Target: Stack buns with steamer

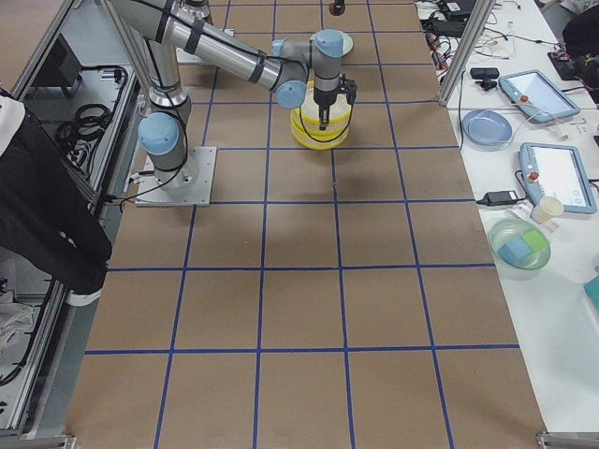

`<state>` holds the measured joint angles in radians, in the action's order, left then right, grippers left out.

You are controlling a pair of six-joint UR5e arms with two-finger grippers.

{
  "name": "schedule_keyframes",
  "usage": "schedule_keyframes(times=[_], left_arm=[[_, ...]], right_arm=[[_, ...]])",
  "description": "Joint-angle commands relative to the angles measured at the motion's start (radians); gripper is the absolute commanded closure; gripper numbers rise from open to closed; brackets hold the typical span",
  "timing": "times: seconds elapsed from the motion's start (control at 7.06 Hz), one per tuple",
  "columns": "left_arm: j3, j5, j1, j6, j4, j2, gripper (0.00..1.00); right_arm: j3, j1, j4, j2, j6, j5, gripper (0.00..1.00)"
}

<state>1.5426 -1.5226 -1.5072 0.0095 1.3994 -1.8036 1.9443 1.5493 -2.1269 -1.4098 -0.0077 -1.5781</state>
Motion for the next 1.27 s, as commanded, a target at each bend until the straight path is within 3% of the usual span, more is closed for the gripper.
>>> schedule_keyframes(times=[0.0,0.71,0.85,0.99,1.13], left_arm=[[-0.003,-0.027,-0.030,-0.039,0.001,0.006,1.00],[-0.003,-0.011,-0.293,-0.485,-0.022,-0.006,1.00],[-0.003,-0.007,-0.354,-0.588,-0.066,-0.019,1.00],[-0.001,0.030,-0.410,-0.699,-0.115,-0.034,1.00],[0.001,0.045,-0.451,-0.789,-0.140,-0.049,1.00]], right_arm=[[0.004,0.000,-0.002,0.005,-0.008,-0.003,1.00],[0.007,0.000,0.008,0.028,-0.006,-0.011,1.00],[0.005,0.000,0.008,0.029,-0.008,-0.020,0.42],[-0.010,0.000,0.008,0.028,-0.006,-0.020,0.01],[-0.049,0.000,0.013,0.020,-0.005,-0.022,0.00]])
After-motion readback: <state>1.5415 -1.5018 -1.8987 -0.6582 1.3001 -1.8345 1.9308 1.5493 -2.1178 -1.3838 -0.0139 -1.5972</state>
